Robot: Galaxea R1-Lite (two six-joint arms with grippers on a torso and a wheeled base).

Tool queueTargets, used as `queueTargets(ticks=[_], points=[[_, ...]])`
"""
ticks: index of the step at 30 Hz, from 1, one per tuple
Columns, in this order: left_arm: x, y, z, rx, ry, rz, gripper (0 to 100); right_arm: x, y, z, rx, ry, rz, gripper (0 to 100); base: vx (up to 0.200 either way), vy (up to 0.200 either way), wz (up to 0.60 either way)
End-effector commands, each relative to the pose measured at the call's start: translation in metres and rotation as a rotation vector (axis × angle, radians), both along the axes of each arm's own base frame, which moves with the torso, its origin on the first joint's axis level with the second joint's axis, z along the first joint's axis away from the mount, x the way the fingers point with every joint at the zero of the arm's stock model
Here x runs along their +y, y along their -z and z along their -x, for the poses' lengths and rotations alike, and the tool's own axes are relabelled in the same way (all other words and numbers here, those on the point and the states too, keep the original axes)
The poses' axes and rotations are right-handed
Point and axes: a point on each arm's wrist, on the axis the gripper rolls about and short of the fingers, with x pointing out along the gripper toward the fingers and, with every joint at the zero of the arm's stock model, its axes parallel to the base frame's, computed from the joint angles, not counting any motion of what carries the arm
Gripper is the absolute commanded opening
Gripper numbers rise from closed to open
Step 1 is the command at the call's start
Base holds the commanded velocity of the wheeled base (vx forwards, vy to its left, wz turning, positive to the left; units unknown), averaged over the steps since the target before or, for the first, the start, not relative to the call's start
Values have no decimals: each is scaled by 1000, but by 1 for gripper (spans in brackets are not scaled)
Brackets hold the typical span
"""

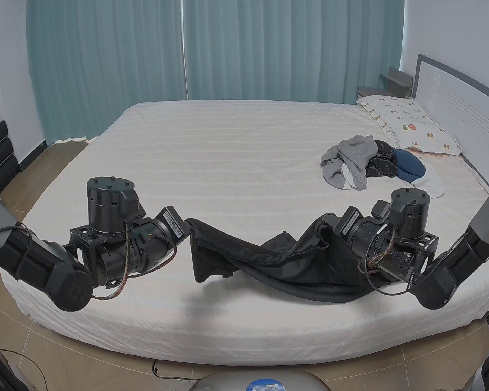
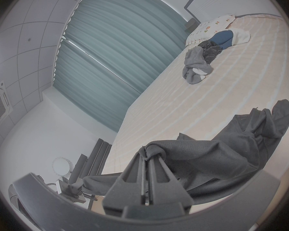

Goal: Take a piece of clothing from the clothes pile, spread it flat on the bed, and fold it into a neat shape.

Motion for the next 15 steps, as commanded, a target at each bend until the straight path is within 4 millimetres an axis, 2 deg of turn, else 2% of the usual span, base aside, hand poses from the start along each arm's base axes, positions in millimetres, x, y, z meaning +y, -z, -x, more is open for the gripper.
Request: queueTargets(ticks=[1, 9, 15], points=[[-1, 1, 0, 3, 2, -2, 0, -2, -2, 0, -19, 5, -10, 0, 0, 0, 0], [0, 0, 0, 2, 0, -2, 0, -7, -8, 0, -55, 18, -24, 0, 0, 0, 0], [0, -2, 1, -3, -1, 2, 0, -11, -20, 3, -85, 25, -39, 0, 0, 200, 0]])
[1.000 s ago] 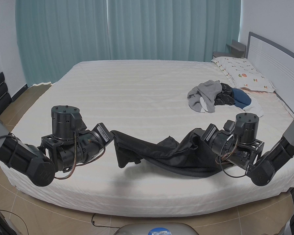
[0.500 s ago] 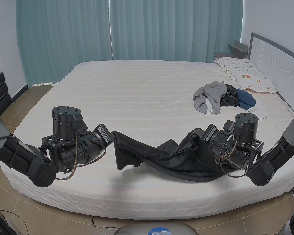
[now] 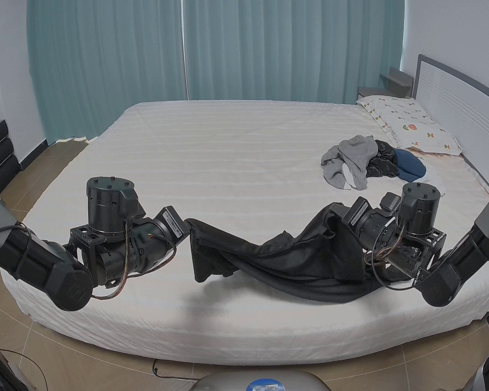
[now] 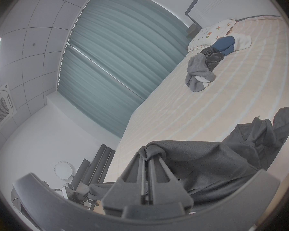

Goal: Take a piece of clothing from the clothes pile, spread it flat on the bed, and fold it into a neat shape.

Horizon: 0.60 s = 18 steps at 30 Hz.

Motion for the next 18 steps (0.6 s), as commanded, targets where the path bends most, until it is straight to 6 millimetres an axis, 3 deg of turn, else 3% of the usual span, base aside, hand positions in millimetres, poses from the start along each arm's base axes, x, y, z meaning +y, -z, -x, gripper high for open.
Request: queueTargets(ticks=[1, 4, 10, 18], points=[[0, -2, 1, -6, 0, 2, 0, -2, -9, 3, -25, 2, -12, 0, 0, 200, 0], [1, -3, 1, -10, -3, 4, 0, -4, -9, 6, -20, 2, -10, 0, 0, 200, 0], [2, -6, 1, -22, -12, 4, 0, -5, -14, 7, -36, 3, -16, 0, 0, 0, 0], [6, -15, 5, -46, -13, 15, 0, -20, -42, 16, -106, 31, -44, 0, 0, 0, 0]])
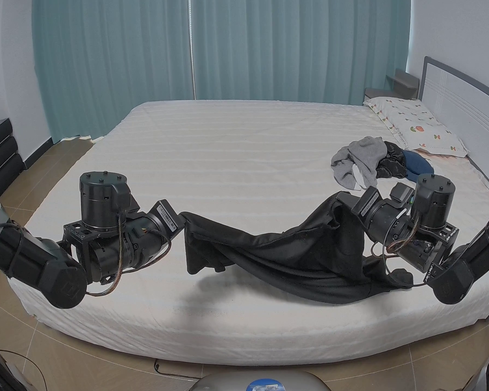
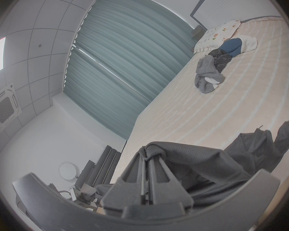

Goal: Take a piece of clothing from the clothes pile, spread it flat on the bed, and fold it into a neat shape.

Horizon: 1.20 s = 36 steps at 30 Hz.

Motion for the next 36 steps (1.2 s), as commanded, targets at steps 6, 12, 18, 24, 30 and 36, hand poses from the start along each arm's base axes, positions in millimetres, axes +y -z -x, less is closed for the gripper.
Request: queueTargets(ticks=[6, 12, 18, 24, 30, 36], points=[[-6, -16, 10, -36, 33, 15, 0, -16, -14, 25, -15, 10, -6, 0, -100, 0, 0], [-12, -20, 26, -5, 73, -2, 0, -26, -18, 47, -23, 13, -7, 0, -200, 0, 0], [-6, -33, 40, -1, 77, -7, 0, -39, -39, 75, -109, 10, 4, 0, -200, 0, 0], [1, -56, 53, -61, 83, -2, 0, -51, -85, 100, -282, 18, -27, 0, -200, 0, 0], [5, -84, 53, -144, 56, -14, 0, -59, -155, 117, -447, 36, -81, 0, 0, 0, 0], [7, -122, 41, -179, 5, -7, 0, -64, -215, 122, -511, 45, -105, 0, 0, 0, 0]])
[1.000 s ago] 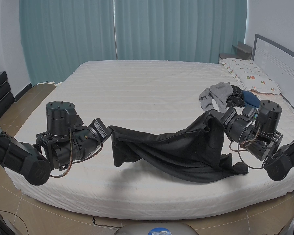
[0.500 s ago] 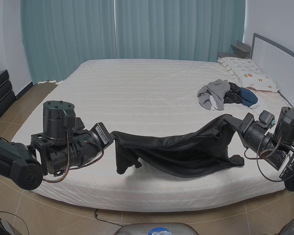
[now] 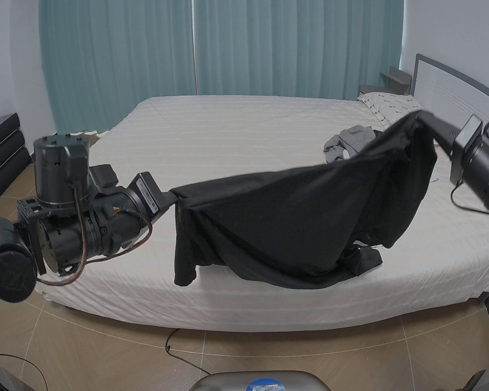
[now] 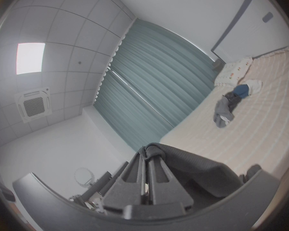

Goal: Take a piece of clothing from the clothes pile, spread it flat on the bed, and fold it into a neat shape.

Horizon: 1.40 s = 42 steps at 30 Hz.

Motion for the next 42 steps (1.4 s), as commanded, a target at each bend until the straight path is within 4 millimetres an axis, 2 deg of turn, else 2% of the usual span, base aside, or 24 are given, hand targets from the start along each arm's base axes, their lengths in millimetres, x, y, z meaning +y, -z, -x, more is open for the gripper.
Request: queueTargets(ticks=[1, 4, 8, 11, 23, 24, 30, 34, 35, 41, 42], points=[[7, -57, -9, -91, -57, 31, 0, -15, -77, 18, -144, 20, -47, 0, 0, 0, 0], [7, -69, -22, -84, -79, 29, 0, -15, -87, -5, -137, 50, -36, 0, 0, 0, 0], [5, -73, -39, -70, -97, 27, 0, -13, -85, -36, -108, 80, -24, 0, 0, 0, 0], [-1, -66, -54, -47, -95, 15, 0, -8, -74, -63, -71, 91, -5, 0, 133, 0, 0], [-16, -39, -89, 19, -95, -18, 0, 11, -61, -133, -44, 86, 11, 0, 200, 0, 0], [-18, -35, -92, 27, -95, -23, 0, 13, -54, -141, -25, 87, 17, 0, 200, 0, 0], [-21, -21, -111, 53, -109, -38, 0, 16, -34, -161, 22, 93, 33, 0, 200, 0, 0], [-26, 2, -130, 99, -118, -63, 0, 23, -10, -178, 79, 87, 58, 0, 200, 0, 0], [-29, 13, -139, 119, -120, -72, 0, 27, 1, -189, 85, 94, 75, 0, 200, 0, 0], [-32, 38, -160, 161, -132, -91, 0, 35, 31, -209, 99, 98, 93, 0, 167, 0, 0], [-33, 44, -164, 171, -134, -96, 0, 37, 42, -214, 124, 95, 101, 0, 0, 0, 0]])
